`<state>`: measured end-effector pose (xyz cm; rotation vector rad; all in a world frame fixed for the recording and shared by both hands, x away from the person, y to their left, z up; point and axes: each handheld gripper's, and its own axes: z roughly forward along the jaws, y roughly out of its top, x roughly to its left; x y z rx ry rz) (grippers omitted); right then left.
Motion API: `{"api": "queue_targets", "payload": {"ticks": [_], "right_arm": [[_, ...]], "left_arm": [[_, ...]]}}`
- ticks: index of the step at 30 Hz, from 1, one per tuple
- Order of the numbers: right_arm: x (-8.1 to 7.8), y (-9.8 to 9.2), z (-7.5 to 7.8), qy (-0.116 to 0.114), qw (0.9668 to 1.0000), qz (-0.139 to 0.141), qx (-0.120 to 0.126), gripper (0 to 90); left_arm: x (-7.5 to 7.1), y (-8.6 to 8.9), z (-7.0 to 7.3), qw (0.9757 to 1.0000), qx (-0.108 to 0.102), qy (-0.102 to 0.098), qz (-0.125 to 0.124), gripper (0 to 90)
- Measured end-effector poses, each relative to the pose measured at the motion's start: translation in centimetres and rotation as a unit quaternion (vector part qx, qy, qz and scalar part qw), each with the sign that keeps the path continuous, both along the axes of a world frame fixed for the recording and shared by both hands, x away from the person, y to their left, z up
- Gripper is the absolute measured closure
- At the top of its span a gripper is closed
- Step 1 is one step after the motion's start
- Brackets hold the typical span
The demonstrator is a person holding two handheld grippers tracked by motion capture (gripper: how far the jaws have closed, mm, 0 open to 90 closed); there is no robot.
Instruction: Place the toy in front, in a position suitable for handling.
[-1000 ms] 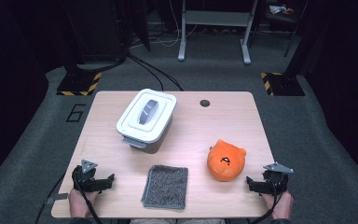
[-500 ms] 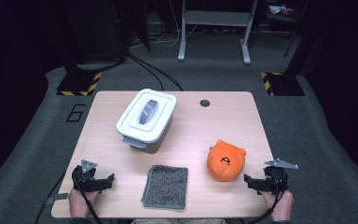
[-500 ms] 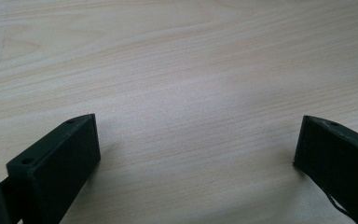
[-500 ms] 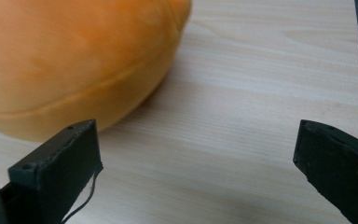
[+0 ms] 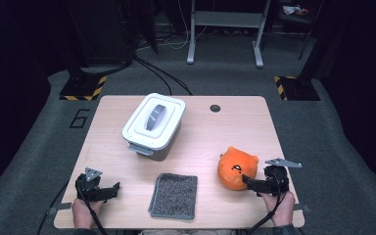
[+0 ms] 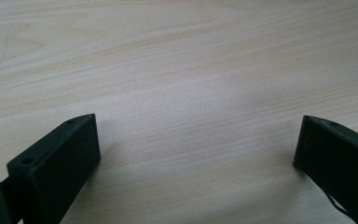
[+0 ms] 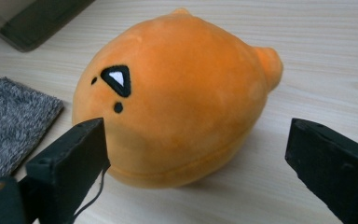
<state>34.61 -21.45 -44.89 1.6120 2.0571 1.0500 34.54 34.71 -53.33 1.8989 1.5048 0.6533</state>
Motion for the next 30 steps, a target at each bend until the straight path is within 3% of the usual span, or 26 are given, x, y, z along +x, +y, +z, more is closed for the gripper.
{"api": "queue_targets", "payload": {"ticks": [8,13,17,30], "right_arm": [[1.8,1.0,-1.7,0.034,0.9994,0.008,0.006,13.7],[2.0,1.1,-2.2,0.038,0.9993,0.008,-0.002,18.3],[2.0,0.9,-2.7,0.032,0.9994,0.013,-0.005,26.9],[1.5,0.9,-3.1,0.022,0.9994,0.023,-0.014,40.2]], "left_arm": [[0.0,0.0,0.0,1.0000,0.001,-0.001,0.000,0.0],[0.0,0.0,0.0,1.0000,0.001,-0.001,0.000,0.0],[0.0,0.0,0.0,1.0000,0.001,-0.001,0.001,0.0],[0.0,0.0,0.0,1.0000,0.002,0.002,-0.001,0.0]]}}
